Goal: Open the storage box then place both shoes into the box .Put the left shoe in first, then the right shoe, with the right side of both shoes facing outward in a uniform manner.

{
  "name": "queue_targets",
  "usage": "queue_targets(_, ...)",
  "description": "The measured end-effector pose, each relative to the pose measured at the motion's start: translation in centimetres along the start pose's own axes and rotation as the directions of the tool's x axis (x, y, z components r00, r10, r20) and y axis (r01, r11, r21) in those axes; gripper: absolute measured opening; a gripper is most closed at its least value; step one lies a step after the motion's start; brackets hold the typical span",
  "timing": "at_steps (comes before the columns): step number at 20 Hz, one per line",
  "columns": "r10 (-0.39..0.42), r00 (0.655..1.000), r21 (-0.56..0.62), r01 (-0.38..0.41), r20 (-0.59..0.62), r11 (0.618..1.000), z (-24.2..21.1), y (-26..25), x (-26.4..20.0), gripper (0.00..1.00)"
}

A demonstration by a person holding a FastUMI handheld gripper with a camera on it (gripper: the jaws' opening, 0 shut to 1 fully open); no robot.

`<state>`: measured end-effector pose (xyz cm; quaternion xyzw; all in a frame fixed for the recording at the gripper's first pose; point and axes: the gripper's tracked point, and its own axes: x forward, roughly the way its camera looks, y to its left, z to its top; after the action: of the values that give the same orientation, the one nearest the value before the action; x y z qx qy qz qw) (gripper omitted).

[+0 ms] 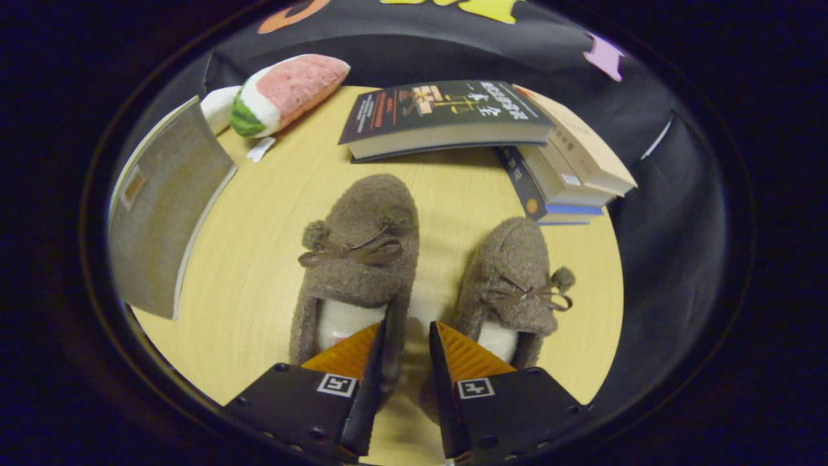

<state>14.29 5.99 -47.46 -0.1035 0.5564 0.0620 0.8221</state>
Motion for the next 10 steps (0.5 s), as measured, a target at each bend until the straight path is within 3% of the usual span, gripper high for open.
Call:
queue_targets(8, 0.048, 0.994, -0.075, -0.055, -0.094, 0.996, -0.6, 1.5, -0.1, 0.37)
queue_targets(10, 0.035, 0.995, -0.083, -0.043, -0.094, 0.996, -0.4, 1.3, 0.2, 0.1)
